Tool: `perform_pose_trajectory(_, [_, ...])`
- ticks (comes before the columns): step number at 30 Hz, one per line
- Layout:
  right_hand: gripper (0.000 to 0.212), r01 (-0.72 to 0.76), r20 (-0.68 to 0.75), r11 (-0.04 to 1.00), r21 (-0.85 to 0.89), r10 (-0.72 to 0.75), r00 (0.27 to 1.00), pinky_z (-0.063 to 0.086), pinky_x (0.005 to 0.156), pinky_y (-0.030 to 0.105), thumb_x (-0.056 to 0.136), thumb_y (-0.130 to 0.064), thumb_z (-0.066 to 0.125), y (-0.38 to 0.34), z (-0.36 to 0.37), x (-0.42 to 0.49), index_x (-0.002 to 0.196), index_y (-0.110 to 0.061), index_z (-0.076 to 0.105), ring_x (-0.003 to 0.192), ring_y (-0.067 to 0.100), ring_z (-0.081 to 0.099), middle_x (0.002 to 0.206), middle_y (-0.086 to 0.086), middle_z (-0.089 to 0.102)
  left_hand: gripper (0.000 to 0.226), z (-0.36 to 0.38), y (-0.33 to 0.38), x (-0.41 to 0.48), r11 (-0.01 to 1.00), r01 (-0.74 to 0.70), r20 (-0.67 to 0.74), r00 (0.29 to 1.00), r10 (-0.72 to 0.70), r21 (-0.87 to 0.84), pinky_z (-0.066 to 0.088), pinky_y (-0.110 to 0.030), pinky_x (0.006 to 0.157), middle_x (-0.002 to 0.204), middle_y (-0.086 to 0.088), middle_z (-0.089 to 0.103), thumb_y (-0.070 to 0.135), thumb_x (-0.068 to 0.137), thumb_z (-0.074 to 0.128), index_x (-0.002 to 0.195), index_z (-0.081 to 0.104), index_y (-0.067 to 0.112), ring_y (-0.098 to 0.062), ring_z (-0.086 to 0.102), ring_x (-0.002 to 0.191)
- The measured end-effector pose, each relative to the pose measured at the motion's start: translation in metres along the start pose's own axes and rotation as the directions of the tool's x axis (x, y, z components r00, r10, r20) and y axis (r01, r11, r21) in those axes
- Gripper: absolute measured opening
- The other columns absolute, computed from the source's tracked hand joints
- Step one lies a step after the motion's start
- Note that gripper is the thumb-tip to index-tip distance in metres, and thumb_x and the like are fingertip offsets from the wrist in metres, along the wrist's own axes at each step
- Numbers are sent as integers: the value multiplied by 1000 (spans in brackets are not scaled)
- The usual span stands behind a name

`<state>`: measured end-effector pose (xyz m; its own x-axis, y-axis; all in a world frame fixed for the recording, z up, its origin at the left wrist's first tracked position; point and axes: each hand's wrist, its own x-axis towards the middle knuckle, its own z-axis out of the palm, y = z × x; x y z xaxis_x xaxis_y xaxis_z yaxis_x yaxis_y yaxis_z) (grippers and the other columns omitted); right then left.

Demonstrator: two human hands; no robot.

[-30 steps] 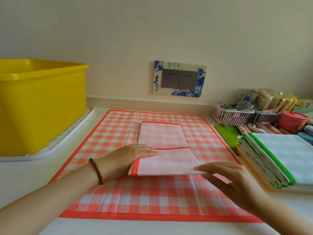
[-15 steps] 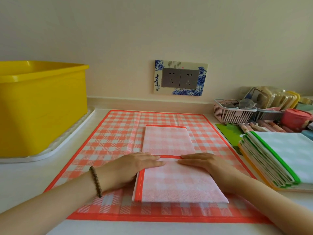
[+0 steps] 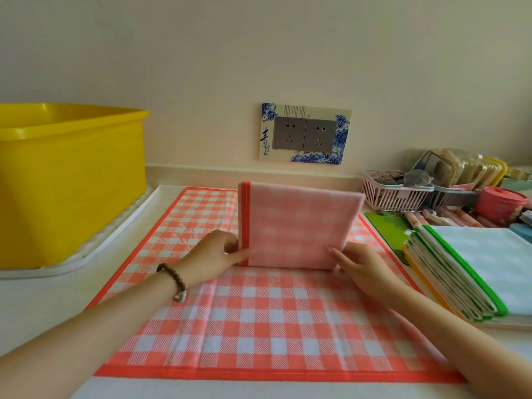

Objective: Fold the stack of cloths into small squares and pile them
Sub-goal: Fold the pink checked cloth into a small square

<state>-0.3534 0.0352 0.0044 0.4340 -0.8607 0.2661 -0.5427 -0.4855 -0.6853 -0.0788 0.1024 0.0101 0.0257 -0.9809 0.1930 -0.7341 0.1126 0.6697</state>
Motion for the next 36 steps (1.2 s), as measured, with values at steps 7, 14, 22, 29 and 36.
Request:
perform_pose_trajectory(7, [17,-162,-57,967,198,176,983,45,53,16,83,-20,70,3,11,18,99,-18,63,64,9,61,84,3,70,22,4,-6,14,973,129,-26,990,-136,-191,58,-33,76,87,-3,73,26,80,72,95,69,9,-21,70,80])
perform_pose_trajectory(14, [48,-323,-59,934,151,335,941,47,55,25,76,-26,76,-3,12,31,117,-13,55,69,16,58,96,4,64,15,5,-3,24,979,179,9,984,-179,-93,52,-21,56,80,-10,72,26,81,72,93,66,18,-9,58,54])
perform_pose_trajectory(22, [56,-400,3,907,133,403,915,43,47,21,78,-19,75,-8,12,38,126,-11,47,64,15,56,102,5,61,33,5,0,33,989,149,96,984,-150,16,32,-5,38,67,6,67,32,83,69,111,64,16,6,47,34])
perform_pose_trajectory(29, [43,-333,-126,942,-39,326,937,36,59,18,86,-24,64,-4,10,42,124,-11,49,89,14,48,114,3,47,40,-3,1,47,960,151,92,980,-177,236,38,-12,53,85,6,62,45,92,50,116,59,14,-2,49,56])
perform_pose_trajectory(36, [38,-18,-119,981,-191,-5,993,26,110,30,99,-22,40,-32,39,78,137,-17,44,135,16,35,147,0,38,51,17,9,81,981,82,64,993,-94,177,10,-29,116,158,-5,9,29,103,19,150,15,9,-17,8,145])
